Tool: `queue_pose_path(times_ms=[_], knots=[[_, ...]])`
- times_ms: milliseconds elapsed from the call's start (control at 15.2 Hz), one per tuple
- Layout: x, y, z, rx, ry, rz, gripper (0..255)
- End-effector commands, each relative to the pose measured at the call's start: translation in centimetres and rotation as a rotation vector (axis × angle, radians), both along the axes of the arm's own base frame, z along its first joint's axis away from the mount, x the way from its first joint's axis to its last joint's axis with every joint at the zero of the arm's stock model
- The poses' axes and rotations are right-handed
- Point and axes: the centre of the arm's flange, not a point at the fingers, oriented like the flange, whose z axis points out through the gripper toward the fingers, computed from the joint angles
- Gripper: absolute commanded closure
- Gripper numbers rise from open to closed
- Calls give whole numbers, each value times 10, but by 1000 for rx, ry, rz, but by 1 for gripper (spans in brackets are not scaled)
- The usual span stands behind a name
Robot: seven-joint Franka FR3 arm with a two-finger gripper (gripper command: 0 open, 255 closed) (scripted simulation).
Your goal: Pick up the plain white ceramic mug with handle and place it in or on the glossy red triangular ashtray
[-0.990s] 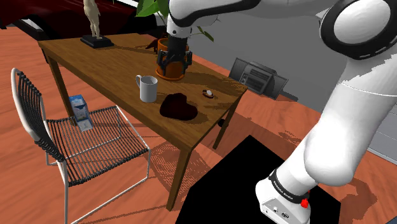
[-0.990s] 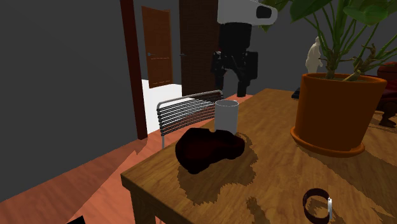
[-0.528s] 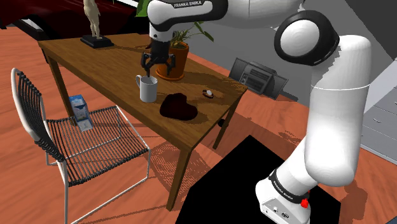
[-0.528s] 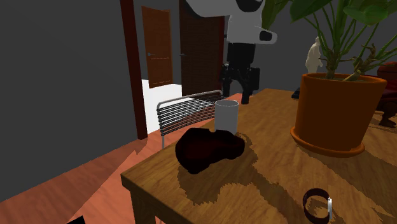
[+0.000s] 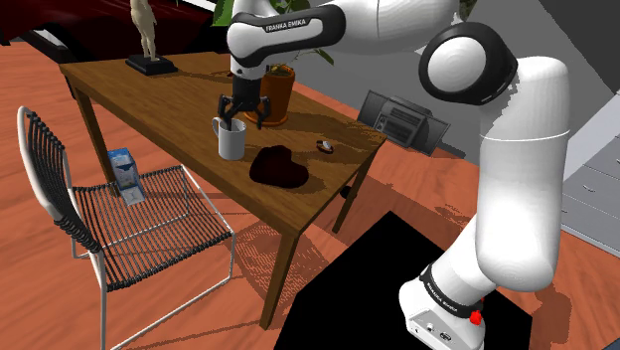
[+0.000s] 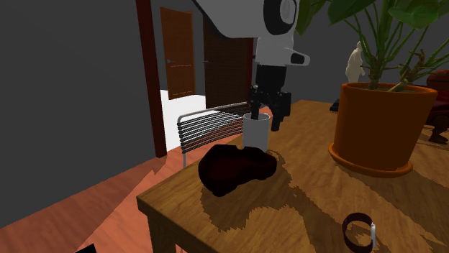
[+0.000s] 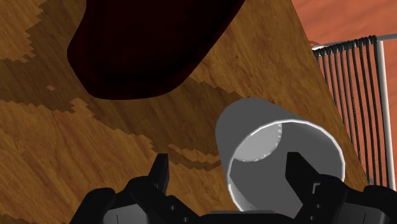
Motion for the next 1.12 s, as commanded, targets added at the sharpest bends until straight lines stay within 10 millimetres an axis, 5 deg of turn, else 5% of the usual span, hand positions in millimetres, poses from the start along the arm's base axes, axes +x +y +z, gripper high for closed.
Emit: queue_pose_path(times_ms=[0, 330, 396, 1056], knots=[[0, 0, -2, 0, 0, 0, 0], [0, 0, -2, 0, 0, 0, 0], [0, 0, -2, 0, 0, 0, 255], [0, 0, 3, 0, 0, 0, 255]])
